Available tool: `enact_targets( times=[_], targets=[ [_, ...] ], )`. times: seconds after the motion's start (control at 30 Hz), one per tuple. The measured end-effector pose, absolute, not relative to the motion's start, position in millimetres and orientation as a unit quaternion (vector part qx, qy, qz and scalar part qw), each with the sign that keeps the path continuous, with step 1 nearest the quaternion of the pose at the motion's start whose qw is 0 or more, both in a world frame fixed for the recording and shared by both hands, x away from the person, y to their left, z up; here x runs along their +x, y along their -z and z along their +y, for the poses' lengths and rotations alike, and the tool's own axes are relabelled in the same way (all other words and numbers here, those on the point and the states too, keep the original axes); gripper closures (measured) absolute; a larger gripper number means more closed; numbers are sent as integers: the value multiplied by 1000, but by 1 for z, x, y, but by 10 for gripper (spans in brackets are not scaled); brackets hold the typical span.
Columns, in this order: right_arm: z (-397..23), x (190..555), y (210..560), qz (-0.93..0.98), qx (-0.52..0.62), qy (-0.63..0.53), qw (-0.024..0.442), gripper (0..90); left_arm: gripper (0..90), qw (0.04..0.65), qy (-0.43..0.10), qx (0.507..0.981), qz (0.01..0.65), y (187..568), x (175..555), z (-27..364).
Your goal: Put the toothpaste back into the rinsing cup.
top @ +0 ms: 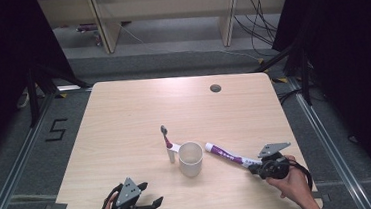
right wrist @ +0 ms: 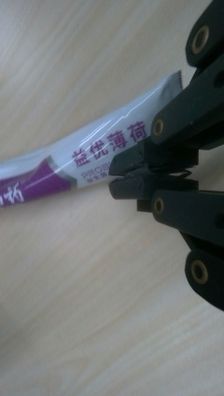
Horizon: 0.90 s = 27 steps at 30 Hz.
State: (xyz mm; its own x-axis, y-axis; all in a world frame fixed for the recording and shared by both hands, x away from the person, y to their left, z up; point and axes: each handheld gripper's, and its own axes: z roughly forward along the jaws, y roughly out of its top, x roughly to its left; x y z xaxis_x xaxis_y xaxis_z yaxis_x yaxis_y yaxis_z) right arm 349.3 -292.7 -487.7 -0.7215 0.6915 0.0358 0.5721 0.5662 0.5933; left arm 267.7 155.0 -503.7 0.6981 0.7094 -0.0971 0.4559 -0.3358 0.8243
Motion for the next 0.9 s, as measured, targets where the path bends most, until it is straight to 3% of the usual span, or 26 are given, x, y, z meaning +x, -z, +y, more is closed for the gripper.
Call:
enact_targets(
  times=[0.3,0.47,0.83,0.87,0.9],
  targets=[
    [-302,374,490,857,426,-273,97,864,285,451,-139,805,358,504,267,155],
    [-306,394,490,857,422,-272,120,863,286,452,-140,804,361,504,266,153],
    [-292,434,488,845,445,-271,124,853,286,456,-137,803,358,504,265,153],
    [-289,438,491,836,447,-287,140,852,287,454,-138,805,356,503,265,154],
    [-287,441,487,840,451,-274,126,852,287,455,-138,805,356,503,265,154]
  ],
)
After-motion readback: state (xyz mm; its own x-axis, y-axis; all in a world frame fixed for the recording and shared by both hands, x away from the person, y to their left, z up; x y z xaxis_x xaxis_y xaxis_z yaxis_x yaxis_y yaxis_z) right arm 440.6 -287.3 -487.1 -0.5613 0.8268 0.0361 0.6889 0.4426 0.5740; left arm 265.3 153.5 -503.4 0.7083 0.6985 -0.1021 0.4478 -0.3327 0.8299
